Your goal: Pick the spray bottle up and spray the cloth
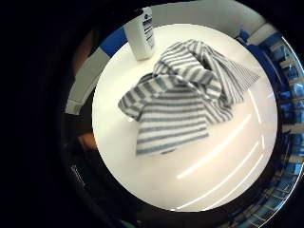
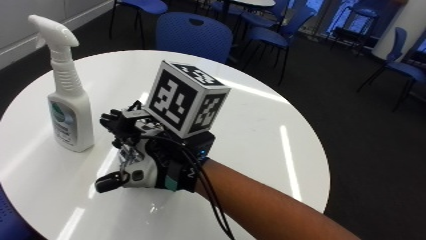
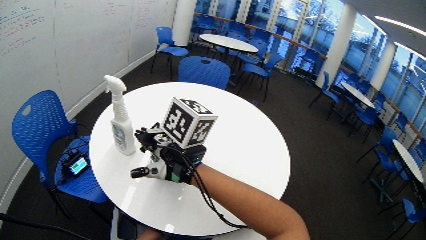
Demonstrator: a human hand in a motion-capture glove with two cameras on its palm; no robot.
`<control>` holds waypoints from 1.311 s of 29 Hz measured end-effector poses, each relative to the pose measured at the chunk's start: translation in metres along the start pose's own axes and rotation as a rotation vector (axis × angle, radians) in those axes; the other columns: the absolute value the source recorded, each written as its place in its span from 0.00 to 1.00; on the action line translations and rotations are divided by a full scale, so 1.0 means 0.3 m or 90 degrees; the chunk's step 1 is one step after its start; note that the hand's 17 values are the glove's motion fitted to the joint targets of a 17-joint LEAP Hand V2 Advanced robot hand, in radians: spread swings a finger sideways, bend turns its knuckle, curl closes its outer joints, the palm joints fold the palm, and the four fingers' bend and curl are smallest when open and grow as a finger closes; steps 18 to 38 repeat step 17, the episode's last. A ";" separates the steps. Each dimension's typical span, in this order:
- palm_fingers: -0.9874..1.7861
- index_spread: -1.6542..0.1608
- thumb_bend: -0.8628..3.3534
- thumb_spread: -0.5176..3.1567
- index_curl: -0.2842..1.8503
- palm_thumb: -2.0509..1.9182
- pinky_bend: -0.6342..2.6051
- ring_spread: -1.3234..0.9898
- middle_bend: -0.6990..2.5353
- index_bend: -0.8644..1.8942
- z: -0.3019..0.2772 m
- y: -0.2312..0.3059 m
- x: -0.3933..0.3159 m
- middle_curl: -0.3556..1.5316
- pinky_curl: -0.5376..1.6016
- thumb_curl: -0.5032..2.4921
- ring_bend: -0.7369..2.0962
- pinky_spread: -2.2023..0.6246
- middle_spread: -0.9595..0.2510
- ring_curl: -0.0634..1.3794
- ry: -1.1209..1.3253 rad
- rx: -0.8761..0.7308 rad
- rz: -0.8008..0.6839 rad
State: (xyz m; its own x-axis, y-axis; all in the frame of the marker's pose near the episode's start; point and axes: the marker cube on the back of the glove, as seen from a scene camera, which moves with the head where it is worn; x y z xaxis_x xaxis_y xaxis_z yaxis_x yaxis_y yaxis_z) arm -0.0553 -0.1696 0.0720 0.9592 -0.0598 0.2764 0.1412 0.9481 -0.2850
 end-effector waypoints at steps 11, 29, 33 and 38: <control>0.45 0.70 0.20 0.38 0.28 0.56 0.25 0.56 0.28 0.37 -0.094 0.167 -0.001 0.37 0.40 0.28 0.39 0.86 0.76 0.26 0.263 0.084 -0.036; 0.45 0.70 0.19 0.38 0.28 0.55 0.25 0.56 0.27 0.37 -0.115 0.202 -0.042 0.37 0.40 0.28 0.39 0.86 0.76 0.26 0.341 0.101 -0.058; 0.45 0.70 0.19 0.38 0.28 0.55 0.25 0.56 0.27 0.37 -0.115 0.202 -0.042 0.37 0.40 0.28 0.39 0.86 0.76 0.26 0.341 0.101 -0.058; 0.45 0.70 0.19 0.38 0.28 0.55 0.25 0.56 0.27 0.37 -0.115 0.202 -0.042 0.37 0.40 0.28 0.39 0.86 0.76 0.26 0.341 0.101 -0.058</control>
